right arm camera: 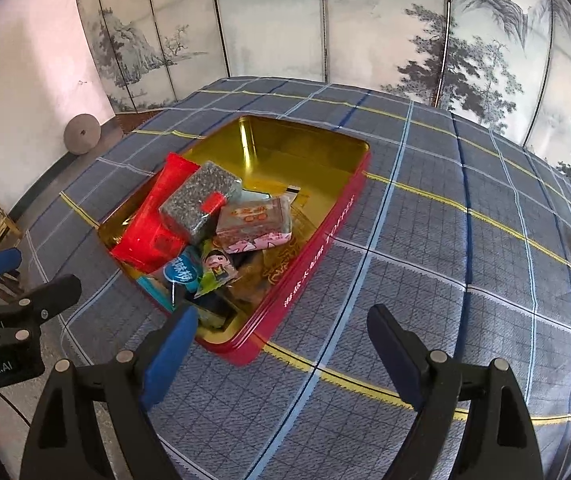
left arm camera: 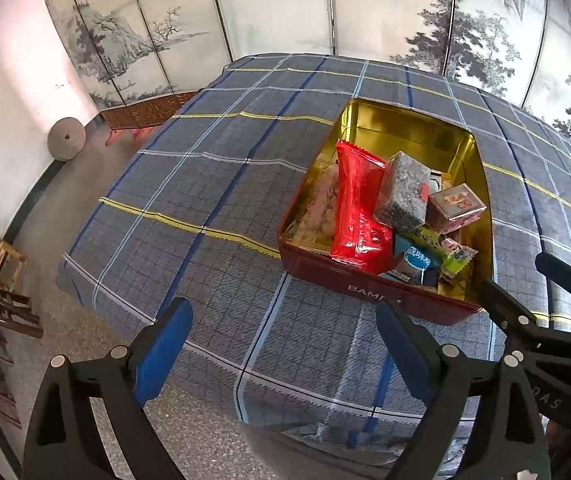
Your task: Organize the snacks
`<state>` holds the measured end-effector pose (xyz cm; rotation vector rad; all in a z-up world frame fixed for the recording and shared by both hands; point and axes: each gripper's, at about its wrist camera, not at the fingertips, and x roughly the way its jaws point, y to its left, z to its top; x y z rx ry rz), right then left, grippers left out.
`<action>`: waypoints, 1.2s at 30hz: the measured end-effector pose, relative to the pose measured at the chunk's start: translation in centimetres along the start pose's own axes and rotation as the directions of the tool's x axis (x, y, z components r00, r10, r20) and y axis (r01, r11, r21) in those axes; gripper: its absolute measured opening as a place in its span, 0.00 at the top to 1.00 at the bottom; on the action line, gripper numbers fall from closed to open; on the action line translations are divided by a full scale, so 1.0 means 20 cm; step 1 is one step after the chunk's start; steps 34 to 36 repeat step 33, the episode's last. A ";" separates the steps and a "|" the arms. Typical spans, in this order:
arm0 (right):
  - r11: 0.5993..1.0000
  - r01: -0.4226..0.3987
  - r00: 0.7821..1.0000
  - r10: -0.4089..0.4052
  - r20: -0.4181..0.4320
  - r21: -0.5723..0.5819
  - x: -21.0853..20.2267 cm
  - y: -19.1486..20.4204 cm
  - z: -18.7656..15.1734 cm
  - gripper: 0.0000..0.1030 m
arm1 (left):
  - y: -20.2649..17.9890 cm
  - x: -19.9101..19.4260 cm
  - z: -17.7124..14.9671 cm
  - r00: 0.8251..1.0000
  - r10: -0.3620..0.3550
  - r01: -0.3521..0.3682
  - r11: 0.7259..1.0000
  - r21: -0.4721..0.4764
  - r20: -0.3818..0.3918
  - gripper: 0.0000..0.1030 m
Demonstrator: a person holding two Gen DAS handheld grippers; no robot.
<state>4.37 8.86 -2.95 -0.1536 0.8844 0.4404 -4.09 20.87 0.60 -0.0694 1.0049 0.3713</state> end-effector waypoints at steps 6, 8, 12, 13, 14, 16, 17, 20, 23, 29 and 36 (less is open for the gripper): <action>1.000 0.000 1.000 0.000 -0.014 -0.009 0.02 0.01 0.00 0.14 | -0.02 0.00 0.01 1.000 -0.003 0.003 1.000 0.009 -0.003 0.11; 1.000 -0.002 1.000 0.002 -0.018 -0.009 0.02 0.01 0.00 0.14 | -0.02 0.00 0.01 1.000 -0.003 0.003 1.000 0.013 -0.004 0.11; 1.000 -0.004 1.000 0.003 -0.026 -0.010 0.03 0.01 0.00 0.14 | -0.02 0.00 0.01 1.000 -0.002 0.002 1.000 0.012 -0.005 0.11; 1.000 -0.004 1.000 0.004 -0.028 -0.011 0.03 0.01 0.00 0.14 | -0.02 0.00 0.01 1.000 -0.004 0.004 1.000 0.012 -0.005 0.11; 1.000 -0.003 1.000 0.003 -0.030 -0.012 0.04 0.01 -0.01 0.14 | -0.03 0.00 0.01 1.000 -0.006 0.006 1.000 0.013 -0.006 0.11; 1.000 -0.006 1.000 0.006 -0.029 -0.010 0.04 0.01 -0.01 0.14 | -0.03 0.00 0.01 1.000 -0.006 0.007 1.000 0.014 -0.008 0.11; 1.000 -0.007 1.000 0.007 -0.031 -0.010 0.04 0.01 -0.01 0.14 | -0.03 0.01 0.01 1.000 -0.008 0.008 1.000 0.016 -0.009 0.11; 1.000 -0.006 1.000 0.006 -0.030 -0.013 0.04 0.01 -0.01 0.14 | -0.03 0.01 0.01 1.000 -0.011 0.011 1.000 0.019 -0.010 0.11; 1.000 -0.007 1.000 0.006 -0.029 -0.012 0.04 0.01 -0.01 0.14 | -0.03 0.02 0.01 1.000 -0.015 0.015 1.000 0.020 -0.010 0.11; 1.000 -0.006 1.000 0.005 -0.024 -0.013 0.03 0.01 0.00 0.14 | -0.04 0.02 0.01 1.000 -0.013 0.013 1.000 0.022 -0.015 0.11; 1.000 -0.008 1.000 0.007 -0.024 -0.009 0.03 0.01 0.00 0.14 | -0.04 0.03 0.01 1.000 -0.016 0.017 1.000 0.016 -0.017 0.11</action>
